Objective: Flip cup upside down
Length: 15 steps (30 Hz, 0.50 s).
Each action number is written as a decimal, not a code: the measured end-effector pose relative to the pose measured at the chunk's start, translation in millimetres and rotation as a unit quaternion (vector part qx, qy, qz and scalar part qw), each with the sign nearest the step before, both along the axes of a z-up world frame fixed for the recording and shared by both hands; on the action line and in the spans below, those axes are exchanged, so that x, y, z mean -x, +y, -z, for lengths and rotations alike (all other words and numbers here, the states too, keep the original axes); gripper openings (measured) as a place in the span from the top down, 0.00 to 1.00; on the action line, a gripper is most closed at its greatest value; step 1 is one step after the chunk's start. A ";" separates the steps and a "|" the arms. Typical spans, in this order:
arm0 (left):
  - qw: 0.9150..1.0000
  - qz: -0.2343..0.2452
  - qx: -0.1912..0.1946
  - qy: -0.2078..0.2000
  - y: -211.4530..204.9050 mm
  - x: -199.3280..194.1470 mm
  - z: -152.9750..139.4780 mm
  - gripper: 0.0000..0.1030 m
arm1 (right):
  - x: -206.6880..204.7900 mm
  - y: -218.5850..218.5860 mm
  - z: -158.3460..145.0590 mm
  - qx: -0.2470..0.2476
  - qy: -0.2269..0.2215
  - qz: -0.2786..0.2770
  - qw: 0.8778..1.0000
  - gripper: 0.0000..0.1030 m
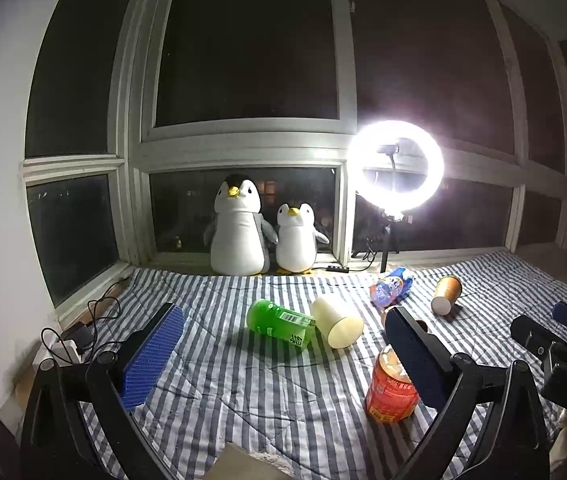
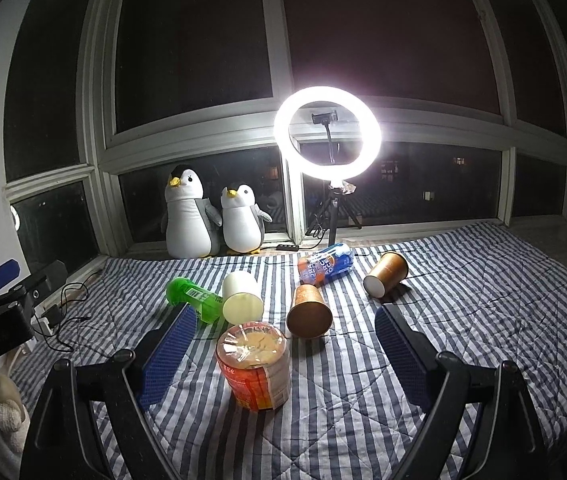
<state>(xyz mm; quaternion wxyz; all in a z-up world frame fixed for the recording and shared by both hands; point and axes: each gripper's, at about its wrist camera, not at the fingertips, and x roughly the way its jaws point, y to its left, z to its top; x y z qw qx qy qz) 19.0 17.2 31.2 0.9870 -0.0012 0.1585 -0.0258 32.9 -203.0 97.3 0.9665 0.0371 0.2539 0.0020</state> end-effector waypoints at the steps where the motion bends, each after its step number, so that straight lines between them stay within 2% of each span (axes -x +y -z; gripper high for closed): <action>1: 1.000 0.000 0.000 0.000 -0.2 -0.1 0.0 0.01 | -0.3 -0.7 0.2 0.000 0.000 0.001 1.000 0.14; 15: 1.000 0.003 -0.003 0.004 -2.8 -1.5 2.5 0.01 | -1.3 -3.3 5.4 -0.004 0.007 0.002 1.000 0.14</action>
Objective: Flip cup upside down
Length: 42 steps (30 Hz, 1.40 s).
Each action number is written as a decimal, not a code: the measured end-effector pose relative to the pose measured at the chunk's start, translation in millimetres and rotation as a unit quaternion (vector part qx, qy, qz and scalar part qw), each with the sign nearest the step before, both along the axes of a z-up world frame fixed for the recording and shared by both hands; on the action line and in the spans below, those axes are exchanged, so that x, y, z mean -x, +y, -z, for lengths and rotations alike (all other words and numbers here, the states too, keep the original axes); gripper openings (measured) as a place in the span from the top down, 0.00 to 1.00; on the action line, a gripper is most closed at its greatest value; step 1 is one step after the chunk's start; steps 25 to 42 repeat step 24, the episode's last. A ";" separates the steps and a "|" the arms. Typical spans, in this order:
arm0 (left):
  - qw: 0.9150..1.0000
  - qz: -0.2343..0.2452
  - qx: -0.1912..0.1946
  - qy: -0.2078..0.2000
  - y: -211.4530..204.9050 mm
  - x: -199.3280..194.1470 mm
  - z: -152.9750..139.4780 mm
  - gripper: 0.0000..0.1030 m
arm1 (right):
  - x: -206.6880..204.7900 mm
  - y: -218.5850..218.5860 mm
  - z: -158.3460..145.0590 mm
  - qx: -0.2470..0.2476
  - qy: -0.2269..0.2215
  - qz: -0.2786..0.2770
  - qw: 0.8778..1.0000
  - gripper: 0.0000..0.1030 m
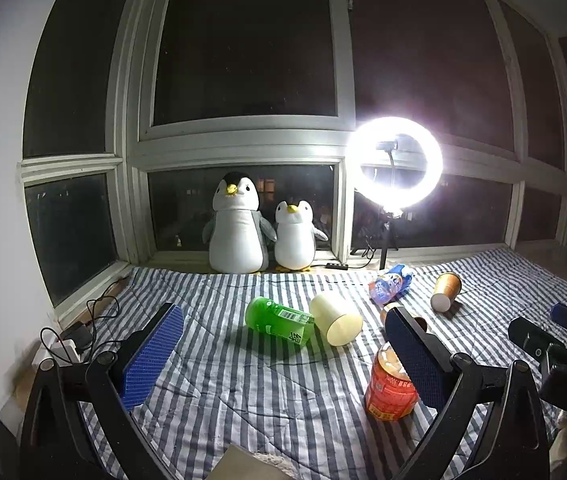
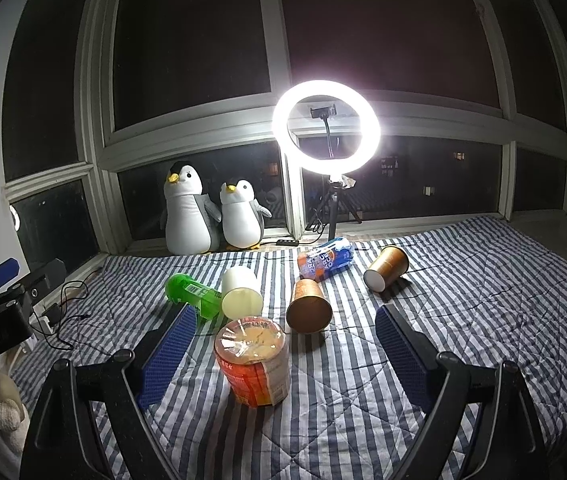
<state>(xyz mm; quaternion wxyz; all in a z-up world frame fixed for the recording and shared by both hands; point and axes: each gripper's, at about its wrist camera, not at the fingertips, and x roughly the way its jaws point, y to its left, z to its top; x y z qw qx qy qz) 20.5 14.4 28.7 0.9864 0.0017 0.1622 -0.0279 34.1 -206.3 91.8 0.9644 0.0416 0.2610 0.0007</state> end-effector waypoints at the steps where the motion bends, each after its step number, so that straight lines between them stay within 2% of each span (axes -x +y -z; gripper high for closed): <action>1: 1.000 0.000 0.000 0.000 -0.1 0.1 0.3 0.01 | 0.3 -0.2 0.1 0.000 0.000 0.000 1.000 0.14; 42: 1.000 -0.006 -0.006 -0.004 -1.7 -0.4 5.2 0.01 | 0.5 -1.2 4.2 0.002 0.004 0.000 1.000 0.13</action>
